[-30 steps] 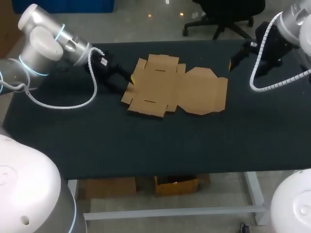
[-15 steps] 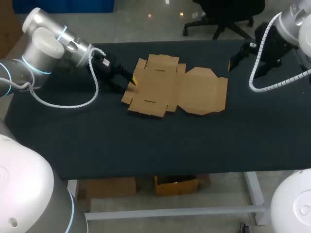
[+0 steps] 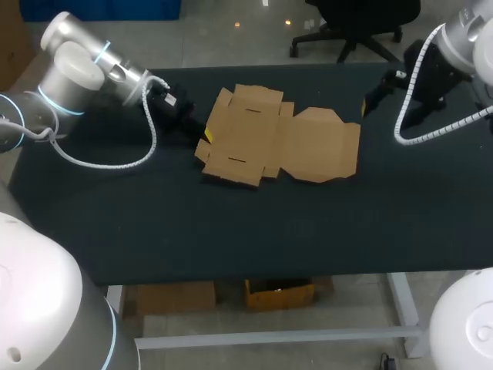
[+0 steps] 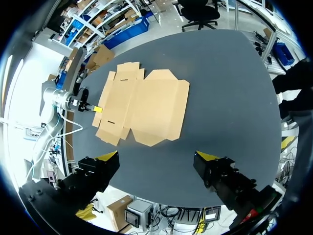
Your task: Assemble the packaging by folding the flat box into shape, placing the metal phone stand inside, and closing the box properly
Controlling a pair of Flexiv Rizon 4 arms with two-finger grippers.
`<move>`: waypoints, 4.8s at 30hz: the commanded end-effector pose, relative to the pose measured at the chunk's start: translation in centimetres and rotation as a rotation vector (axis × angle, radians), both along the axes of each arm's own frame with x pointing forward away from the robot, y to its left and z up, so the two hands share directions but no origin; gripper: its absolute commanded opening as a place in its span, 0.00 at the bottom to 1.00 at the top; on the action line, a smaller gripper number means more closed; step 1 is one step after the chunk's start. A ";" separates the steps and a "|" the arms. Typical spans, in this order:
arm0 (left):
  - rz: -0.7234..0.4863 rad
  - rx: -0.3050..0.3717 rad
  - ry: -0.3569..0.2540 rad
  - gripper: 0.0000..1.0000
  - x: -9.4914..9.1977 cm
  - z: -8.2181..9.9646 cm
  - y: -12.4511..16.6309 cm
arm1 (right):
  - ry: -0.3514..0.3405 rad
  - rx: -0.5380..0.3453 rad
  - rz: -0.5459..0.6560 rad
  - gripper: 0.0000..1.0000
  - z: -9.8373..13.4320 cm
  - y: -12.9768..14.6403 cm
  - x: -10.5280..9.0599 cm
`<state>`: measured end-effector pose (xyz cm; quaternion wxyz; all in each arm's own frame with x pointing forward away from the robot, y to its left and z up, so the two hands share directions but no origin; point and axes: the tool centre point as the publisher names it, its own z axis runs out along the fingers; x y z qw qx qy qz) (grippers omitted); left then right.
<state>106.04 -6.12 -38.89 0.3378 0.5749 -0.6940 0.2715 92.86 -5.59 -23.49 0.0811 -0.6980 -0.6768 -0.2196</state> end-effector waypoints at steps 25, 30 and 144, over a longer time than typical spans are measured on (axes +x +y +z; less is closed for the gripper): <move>0.339 0.027 -0.061 0.00 -8.2 2.2 1.7 | 0.027 0.017 -0.006 1.00 -0.1 -1.4 -1.3; 0.353 0.029 -0.049 0.00 -9.7 2.3 1.3 | 0.023 0.017 -0.003 1.00 0.0 -1.5 -1.4; 0.216 0.043 0.068 0.58 -5.4 1.7 2.9 | -0.001 0.015 0.004 1.00 1.1 -1.5 -2.3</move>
